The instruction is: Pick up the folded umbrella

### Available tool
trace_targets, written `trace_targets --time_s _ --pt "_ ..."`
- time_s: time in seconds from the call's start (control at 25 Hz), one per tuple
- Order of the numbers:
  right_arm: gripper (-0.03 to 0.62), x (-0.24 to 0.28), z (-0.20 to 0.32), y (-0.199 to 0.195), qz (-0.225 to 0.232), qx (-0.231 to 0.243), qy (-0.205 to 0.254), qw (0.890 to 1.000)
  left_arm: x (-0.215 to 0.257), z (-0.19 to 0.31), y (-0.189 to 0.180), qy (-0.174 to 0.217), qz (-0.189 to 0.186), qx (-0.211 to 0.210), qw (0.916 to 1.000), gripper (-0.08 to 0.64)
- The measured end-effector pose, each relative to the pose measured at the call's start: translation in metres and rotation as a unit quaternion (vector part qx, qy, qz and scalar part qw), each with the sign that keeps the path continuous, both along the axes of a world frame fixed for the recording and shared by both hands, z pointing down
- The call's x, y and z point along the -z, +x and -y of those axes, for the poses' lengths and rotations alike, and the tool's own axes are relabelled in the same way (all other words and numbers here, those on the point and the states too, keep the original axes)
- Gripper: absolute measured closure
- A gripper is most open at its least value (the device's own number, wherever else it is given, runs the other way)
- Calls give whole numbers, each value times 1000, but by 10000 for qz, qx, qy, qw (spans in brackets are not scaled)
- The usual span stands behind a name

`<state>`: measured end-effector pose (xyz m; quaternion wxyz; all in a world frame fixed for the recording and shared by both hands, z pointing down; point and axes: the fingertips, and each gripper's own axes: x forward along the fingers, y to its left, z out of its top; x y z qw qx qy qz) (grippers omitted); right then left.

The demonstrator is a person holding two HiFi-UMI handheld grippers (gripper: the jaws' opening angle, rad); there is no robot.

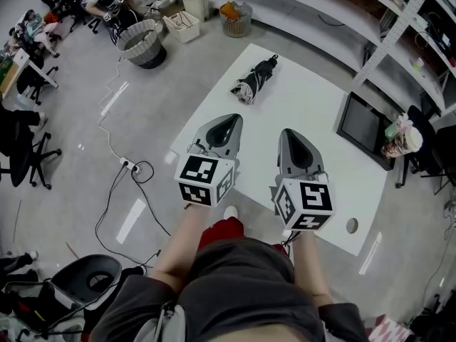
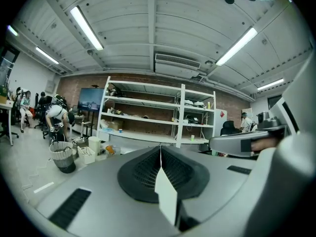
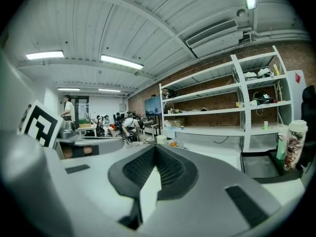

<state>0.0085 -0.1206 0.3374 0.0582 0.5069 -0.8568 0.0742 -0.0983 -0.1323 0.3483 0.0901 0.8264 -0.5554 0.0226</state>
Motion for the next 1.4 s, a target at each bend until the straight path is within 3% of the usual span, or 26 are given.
trace_targets --time_s 0.6,1.2,1.4 --pt "574 -9 49 -30 -74 -243 -95 9996 -18 57 -31 -181 82 -238 9995 543" --pt "574 -26 70 -24 -186 -446 -333 9983 -30 96 -23 -339 258 -573 9974 537" --pt "574 -27 82 -22 -168 -490 -349 9980 -32 115 -23 -420 421 -680 9959 494"
